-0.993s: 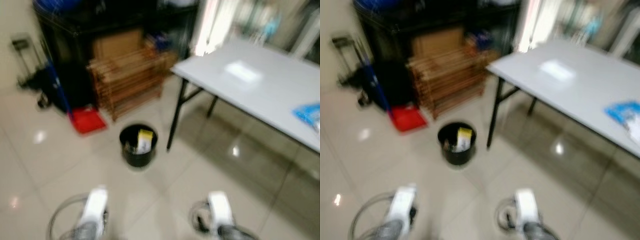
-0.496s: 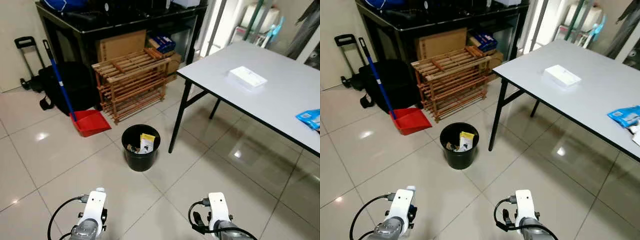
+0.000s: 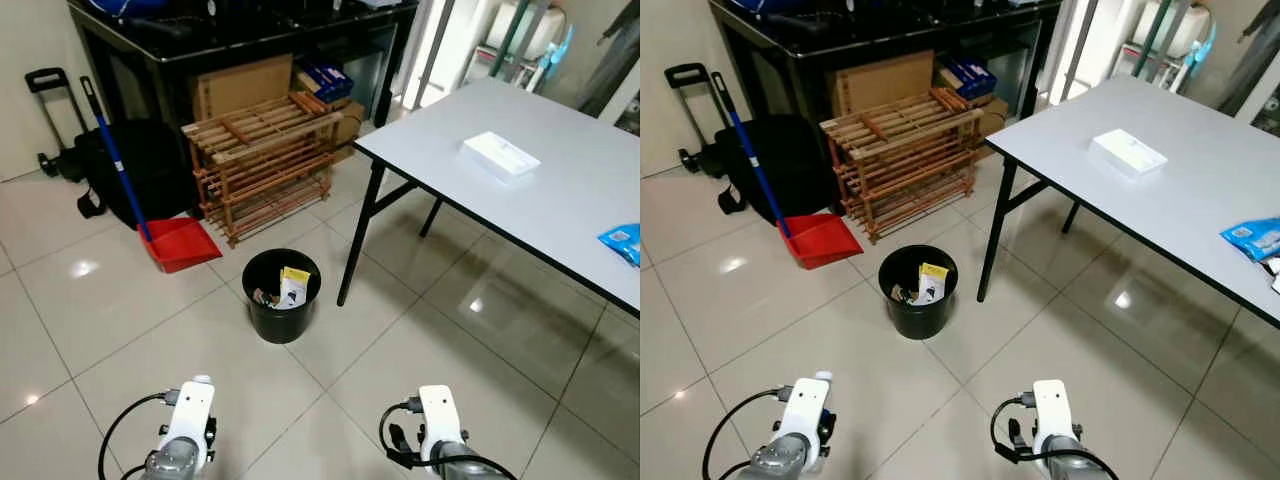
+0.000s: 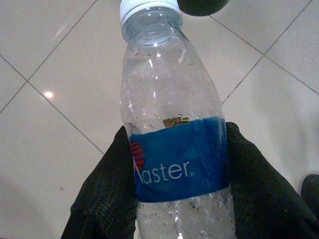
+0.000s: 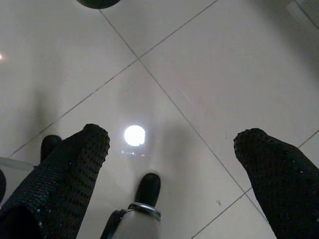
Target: Picking trash to rubbish bin
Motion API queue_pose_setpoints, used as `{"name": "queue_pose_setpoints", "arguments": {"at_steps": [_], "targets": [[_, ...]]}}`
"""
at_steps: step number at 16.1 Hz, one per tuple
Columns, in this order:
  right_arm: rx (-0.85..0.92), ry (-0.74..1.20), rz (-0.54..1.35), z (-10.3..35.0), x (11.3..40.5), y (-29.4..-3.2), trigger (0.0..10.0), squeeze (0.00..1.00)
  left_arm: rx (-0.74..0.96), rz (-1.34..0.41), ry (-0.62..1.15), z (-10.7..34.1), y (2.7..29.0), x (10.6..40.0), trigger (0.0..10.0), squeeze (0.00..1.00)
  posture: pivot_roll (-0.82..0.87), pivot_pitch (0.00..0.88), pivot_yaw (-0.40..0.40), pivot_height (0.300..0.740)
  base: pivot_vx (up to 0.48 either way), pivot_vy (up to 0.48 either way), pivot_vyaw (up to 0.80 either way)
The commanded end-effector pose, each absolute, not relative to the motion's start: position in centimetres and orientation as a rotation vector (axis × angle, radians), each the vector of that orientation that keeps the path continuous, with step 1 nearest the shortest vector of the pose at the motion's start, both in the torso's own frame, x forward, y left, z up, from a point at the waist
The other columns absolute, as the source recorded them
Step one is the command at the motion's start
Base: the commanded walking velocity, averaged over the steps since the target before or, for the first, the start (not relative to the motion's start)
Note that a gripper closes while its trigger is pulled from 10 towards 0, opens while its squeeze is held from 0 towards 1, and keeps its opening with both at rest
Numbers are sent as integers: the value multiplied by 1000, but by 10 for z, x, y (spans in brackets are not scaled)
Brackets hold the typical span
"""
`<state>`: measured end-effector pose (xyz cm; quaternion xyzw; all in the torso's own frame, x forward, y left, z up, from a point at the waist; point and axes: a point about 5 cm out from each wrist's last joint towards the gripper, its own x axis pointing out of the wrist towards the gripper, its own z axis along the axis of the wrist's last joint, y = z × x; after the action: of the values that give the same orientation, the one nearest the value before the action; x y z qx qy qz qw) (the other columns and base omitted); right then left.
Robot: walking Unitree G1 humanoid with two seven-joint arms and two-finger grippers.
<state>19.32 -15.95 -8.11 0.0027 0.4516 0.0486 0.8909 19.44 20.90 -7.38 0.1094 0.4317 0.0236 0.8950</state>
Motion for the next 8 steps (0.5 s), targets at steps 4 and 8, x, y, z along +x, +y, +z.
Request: {"name": "queue_pose_setpoints", "arguments": {"at_steps": [4,8], "targets": [[10,934,94,-81,194,-161,10000,0,239,59,911,-74,210,195,10000,0,30,49,-85,740,376,0,0],[11,935,95,-80,194,-161,10000,0,248,69,924,-75,211,193,10000,0,31,51,-86,740,480,0,0]]}}
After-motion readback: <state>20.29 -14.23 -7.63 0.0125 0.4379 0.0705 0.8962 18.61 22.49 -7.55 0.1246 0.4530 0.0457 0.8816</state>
